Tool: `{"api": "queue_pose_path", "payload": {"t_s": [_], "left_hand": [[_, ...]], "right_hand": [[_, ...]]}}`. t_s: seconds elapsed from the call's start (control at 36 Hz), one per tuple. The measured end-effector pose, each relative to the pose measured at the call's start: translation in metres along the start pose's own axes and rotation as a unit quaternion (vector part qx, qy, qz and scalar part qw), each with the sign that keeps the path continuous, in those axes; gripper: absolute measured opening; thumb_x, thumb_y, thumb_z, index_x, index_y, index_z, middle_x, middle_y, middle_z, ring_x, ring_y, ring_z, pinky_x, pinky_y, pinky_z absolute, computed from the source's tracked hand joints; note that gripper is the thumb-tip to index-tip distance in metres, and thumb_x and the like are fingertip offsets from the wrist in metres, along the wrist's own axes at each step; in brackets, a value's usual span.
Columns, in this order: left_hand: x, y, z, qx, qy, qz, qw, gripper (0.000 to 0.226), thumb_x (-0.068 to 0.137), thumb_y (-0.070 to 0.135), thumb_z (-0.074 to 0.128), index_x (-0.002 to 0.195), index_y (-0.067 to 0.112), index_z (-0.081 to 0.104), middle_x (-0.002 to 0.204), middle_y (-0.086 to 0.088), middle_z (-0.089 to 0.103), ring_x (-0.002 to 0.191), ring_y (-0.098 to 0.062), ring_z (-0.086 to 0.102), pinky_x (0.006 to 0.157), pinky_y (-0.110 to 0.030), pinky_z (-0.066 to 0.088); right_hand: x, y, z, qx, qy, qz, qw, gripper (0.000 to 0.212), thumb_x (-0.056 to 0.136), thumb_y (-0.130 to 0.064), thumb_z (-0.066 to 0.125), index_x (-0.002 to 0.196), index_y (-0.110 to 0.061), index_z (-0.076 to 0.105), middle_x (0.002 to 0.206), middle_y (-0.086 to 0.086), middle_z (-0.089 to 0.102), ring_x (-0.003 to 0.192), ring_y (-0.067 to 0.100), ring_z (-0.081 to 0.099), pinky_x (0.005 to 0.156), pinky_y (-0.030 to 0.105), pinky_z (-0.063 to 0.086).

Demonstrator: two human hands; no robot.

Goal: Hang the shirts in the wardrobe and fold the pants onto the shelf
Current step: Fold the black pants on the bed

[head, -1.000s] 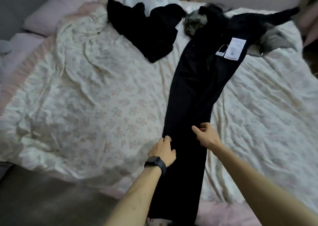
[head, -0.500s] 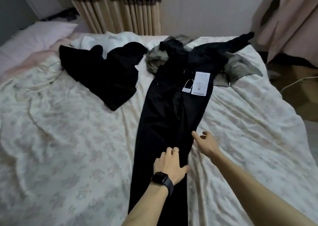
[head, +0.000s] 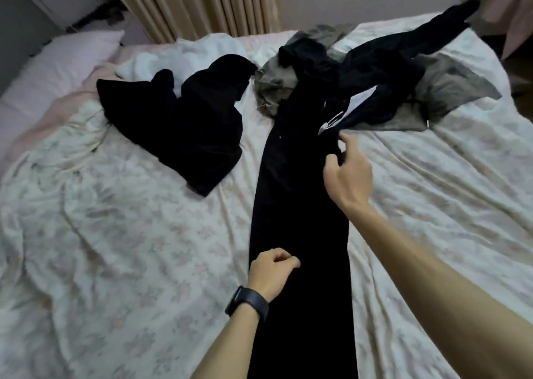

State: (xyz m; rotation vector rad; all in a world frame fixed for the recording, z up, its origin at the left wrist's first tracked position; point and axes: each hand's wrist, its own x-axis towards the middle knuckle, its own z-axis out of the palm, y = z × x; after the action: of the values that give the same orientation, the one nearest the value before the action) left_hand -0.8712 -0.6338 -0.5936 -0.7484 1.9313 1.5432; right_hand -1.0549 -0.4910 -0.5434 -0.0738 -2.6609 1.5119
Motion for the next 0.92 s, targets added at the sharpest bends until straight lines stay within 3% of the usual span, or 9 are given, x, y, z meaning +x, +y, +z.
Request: {"api": "queue_pose_path", "payload": {"t_s": [0.08,0.14,0.19,0.25,0.36,0.44,0.64,0.83,0.92], "left_hand": [[0.004,-0.023,-0.036,0.035,0.000,-0.053,0.998,0.016,0.097,0.026,0.065,0.081,0.021,0.066,0.071,0.007,0.064,0.066,-0.013,0.063,0.056,-0.020,0.040],[0.011,-0.036,-0.056,0.091,0.012,-0.079,0.993,0.030,0.096,0.029,0.066,0.069,0.021,0.057,0.061,0.006,0.051,0.059,-0.017,0.053,0.054,-0.024,0.031],[0.021,-0.046,-0.068,0.153,0.002,-0.088,0.984,0.038,0.096,0.030,0.065,0.059,0.024,0.054,0.055,0.007,0.048,0.056,-0.018,0.049,0.058,-0.027,0.030],[0.031,-0.048,-0.074,0.208,-0.029,-0.102,0.972,0.028,0.096,0.026,0.061,0.069,0.020,0.056,0.070,-0.001,0.054,0.067,-0.019,0.052,0.065,-0.029,0.035],[0.060,-0.023,-0.070,0.248,-0.010,-0.098,0.964,0.012,0.084,0.031,0.060,0.076,0.026,0.052,0.079,0.002,0.055,0.070,-0.020,0.052,0.065,-0.031,0.039],[0.088,0.017,-0.072,0.243,0.077,-0.064,0.965,0.020,0.077,0.048,0.064,0.084,0.033,0.052,0.097,0.010,0.060,0.077,-0.008,0.058,0.063,-0.025,0.044],[0.172,0.108,-0.092,0.153,0.158,0.021,0.975,0.045,0.086,0.054,0.063,0.122,0.027,0.058,0.133,0.001,0.051,0.099,-0.014,0.055,0.085,-0.028,0.046],[0.226,0.139,-0.097,0.081,0.184,0.063,0.978,0.045,0.082,0.058,0.069,0.113,0.027,0.057,0.138,-0.004,0.053,0.115,-0.021,0.058,0.100,-0.036,0.049],[0.234,0.141,-0.100,0.096,0.184,0.079,0.975,0.033,0.085,0.051,0.072,0.103,0.026,0.058,0.121,0.003,0.056,0.105,-0.015,0.055,0.086,-0.027,0.044]], "right_hand": [[-0.009,-0.021,0.042,-0.086,-0.203,-0.043,0.974,0.053,0.096,-0.039,0.052,0.148,-0.030,0.046,0.113,-0.007,0.063,0.104,0.015,0.059,0.088,0.034,0.045],[-0.011,-0.024,0.063,-0.095,-0.397,0.016,0.913,0.056,0.098,-0.041,0.055,0.152,-0.028,0.043,0.126,-0.006,0.065,0.116,0.017,0.060,0.095,0.029,0.044],[-0.012,-0.016,0.070,-0.100,-0.476,0.067,0.871,0.054,0.098,-0.038,0.059,0.149,-0.024,0.048,0.134,-0.003,0.064,0.120,0.019,0.062,0.104,0.029,0.045],[-0.012,0.001,0.068,-0.093,-0.426,0.086,0.896,0.041,0.096,-0.034,0.060,0.136,-0.024,0.061,0.127,-0.005,0.068,0.108,0.016,0.068,0.101,0.032,0.049],[-0.004,0.040,0.047,0.015,-0.201,0.170,0.965,0.015,0.093,-0.024,0.060,0.103,-0.027,0.072,0.097,-0.012,0.074,0.070,0.008,0.073,0.069,0.025,0.053],[0.015,0.064,0.034,0.011,-0.100,0.205,0.973,0.011,0.092,-0.030,0.063,0.099,-0.024,0.069,0.096,-0.007,0.072,0.084,0.016,0.071,0.084,0.039,0.057],[0.080,0.074,0.050,0.042,-0.171,0.233,0.956,0.046,0.096,-0.054,0.056,0.130,-0.023,0.057,0.120,-0.008,0.065,0.106,0.010,0.063,0.098,0.035,0.050],[0.123,0.070,0.080,0.129,-0.202,0.249,0.938,0.031,0.098,-0.053,0.052,0.102,-0.026,0.067,0.097,-0.009,0.073,0.085,0.007,0.071,0.063,0.019,0.049],[0.129,0.075,0.084,0.175,-0.191,0.254,0.932,0.018,0.096,-0.042,0.063,0.102,-0.025,0.068,0.077,-0.012,0.076,0.066,0.003,0.072,0.048,0.014,0.050]]}}
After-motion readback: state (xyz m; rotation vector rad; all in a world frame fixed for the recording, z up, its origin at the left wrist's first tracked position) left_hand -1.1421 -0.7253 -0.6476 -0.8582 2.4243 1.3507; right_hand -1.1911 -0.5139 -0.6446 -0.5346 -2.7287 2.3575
